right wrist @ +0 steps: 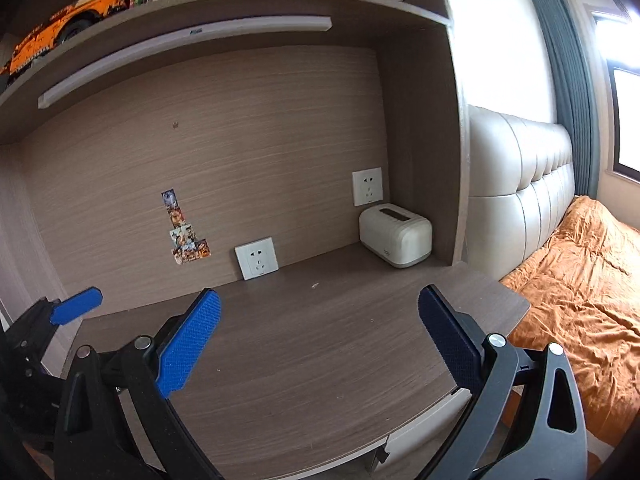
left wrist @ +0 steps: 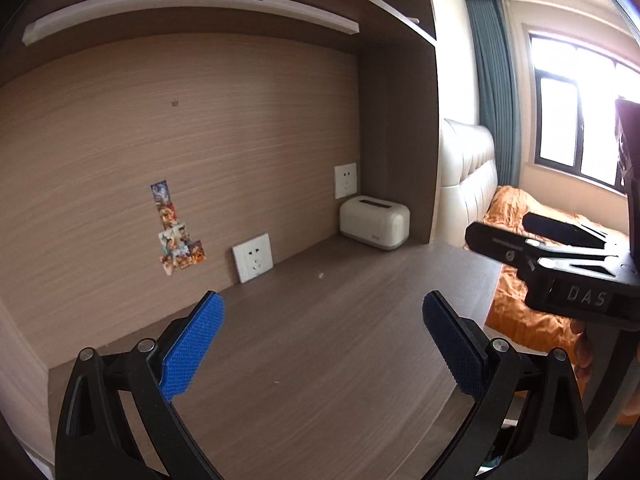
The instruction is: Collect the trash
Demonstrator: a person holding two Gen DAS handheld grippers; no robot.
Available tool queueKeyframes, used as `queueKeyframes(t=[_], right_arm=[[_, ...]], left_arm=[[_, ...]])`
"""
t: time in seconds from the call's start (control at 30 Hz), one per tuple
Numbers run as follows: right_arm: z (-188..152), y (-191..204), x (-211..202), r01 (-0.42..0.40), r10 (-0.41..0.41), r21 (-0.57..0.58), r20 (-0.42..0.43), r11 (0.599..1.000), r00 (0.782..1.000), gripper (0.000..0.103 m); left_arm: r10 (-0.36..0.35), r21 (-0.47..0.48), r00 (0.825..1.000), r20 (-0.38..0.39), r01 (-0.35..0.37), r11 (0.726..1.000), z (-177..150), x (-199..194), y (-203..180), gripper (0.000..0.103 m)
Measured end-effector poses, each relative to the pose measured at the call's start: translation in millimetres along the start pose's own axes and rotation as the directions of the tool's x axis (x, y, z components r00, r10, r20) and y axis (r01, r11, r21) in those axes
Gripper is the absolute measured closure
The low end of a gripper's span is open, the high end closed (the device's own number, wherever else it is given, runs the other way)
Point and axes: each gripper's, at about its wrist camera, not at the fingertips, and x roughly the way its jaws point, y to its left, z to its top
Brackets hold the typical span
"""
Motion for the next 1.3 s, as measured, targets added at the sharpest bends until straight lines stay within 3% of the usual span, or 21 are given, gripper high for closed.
queueKeyframes(t=[0.13, 0.33, 0.5, 0.9, 1.3], right_arm=[[2, 24, 5, 0.048, -0.047, -0.015, 0.029, 0.999, 0.998, 0.004], [1, 39, 10, 0.038, -0.037, -0.024, 0.022, 0.999, 0.999, 0.004], [3, 41, 15, 0.047, -0.047, -0.008, 0.016, 0.999, 0.999, 0.004], [2, 48, 23, 0.046, -0.046, -0.015, -0.014, 0.999, 0.999, 0.004], [-2, 50, 28, 0.061, -0.062, -0.020, -0.023, 0.998, 0.998, 0.004]], left_arm=[[-0.010, -0.022, 1.000, -0.003, 0.010, 1.000, 10, -2, 23, 0.005], [0.030, -0.021, 0.999, 0.023, -0.030, 0.999, 19, -4, 40, 0.005], [0.036, -0.049, 0.999, -0.004, -0.036, 0.998, 20, 5, 50, 0.005], [0.046, -0.068, 0.998, -0.036, -0.048, 0.997, 17, 15, 60, 0.005], [0.073, -0.032, 0.997, -0.018, -0.073, 0.997, 16, 19, 61, 0.005]])
